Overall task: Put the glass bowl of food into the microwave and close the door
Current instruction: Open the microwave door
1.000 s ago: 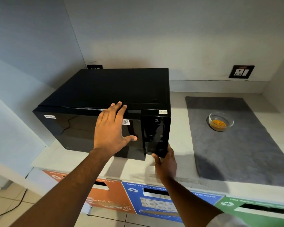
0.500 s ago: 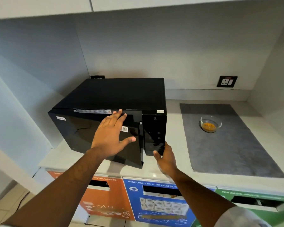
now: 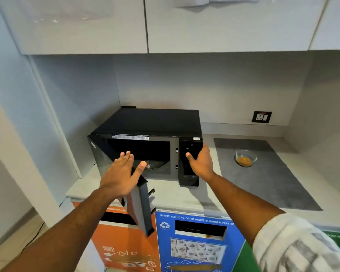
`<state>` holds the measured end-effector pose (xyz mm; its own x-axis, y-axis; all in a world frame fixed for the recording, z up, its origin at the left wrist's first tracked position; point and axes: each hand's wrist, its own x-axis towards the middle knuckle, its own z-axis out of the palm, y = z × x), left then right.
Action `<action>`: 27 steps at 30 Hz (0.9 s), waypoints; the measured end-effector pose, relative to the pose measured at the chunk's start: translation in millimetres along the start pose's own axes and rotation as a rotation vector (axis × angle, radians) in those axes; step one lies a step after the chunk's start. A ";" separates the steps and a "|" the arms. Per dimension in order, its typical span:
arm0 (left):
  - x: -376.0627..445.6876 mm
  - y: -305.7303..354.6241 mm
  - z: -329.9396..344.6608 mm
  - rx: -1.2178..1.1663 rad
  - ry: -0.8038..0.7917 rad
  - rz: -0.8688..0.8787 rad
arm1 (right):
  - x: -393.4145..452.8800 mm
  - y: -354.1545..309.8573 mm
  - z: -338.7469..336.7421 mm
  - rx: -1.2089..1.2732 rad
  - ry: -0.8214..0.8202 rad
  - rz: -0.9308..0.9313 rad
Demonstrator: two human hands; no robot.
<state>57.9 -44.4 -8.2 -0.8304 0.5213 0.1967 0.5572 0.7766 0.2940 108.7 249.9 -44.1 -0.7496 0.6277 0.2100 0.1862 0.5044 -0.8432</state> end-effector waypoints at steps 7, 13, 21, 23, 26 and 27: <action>-31.0 -43.4 -37.4 0.039 -0.143 -0.195 | 1.4 -33.3 -12.8 -0.257 -0.046 -0.083; -48.5 -84.5 -48.6 0.168 -0.127 -0.326 | -5.3 -32.6 -12.4 -0.666 -0.141 -0.187; -62.5 -129.4 -55.0 0.263 -0.055 -0.356 | -6.9 -19.0 -3.5 -0.774 -0.121 -0.217; -64.7 -138.4 -54.0 0.292 -0.040 -0.349 | -6.6 -16.4 0.6 -0.785 -0.100 -0.214; -66.7 -152.2 -52.6 0.334 -0.025 -0.364 | -5.7 -13.0 6.5 -0.805 -0.065 -0.202; -66.0 -156.6 -53.2 0.335 -0.021 -0.372 | -5.4 -12.9 8.4 -0.805 -0.059 -0.196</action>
<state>25.4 -219.2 -17.5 -0.9746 0.1916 0.1157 0.1955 0.9804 0.0235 105.0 235.0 -38.5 -0.8438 0.4633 0.2708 0.4293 0.8856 -0.1775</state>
